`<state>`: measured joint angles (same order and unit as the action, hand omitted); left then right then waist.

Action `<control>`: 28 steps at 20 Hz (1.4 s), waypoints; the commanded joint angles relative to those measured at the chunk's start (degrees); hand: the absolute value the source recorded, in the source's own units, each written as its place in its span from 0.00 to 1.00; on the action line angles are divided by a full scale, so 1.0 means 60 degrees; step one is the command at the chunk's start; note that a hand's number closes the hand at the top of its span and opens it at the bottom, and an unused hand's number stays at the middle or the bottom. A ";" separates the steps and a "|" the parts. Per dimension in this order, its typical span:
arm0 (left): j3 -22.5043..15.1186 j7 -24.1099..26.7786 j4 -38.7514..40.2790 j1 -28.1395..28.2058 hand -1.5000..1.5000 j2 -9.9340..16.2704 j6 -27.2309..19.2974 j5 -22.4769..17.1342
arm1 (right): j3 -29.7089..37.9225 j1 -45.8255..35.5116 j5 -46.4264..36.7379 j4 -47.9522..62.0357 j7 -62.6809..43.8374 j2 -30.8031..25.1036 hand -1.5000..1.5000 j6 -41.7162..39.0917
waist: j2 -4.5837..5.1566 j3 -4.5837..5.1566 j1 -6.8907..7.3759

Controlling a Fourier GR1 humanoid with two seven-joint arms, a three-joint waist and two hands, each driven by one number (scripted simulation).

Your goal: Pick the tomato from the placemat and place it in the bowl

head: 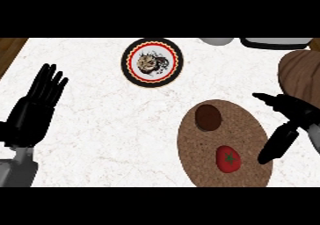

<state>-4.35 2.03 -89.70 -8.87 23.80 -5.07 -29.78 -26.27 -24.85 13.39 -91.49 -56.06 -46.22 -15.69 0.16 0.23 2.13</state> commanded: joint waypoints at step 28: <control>0.0850 -0.0163 -0.0252 0.0548 0.50 -0.0704 0.0592 0.0672 | -0.0969 0.1537 -0.2675 -0.2099 -0.1757 0.1841 0.00 0.1093 | -0.0045 -0.0037 -0.0367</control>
<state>-0.23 2.02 -89.21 -6.57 20.07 -2.36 -25.58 -32.55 -18.82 1.26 -100.61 -61.46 -36.77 -9.22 -0.08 0.02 -0.10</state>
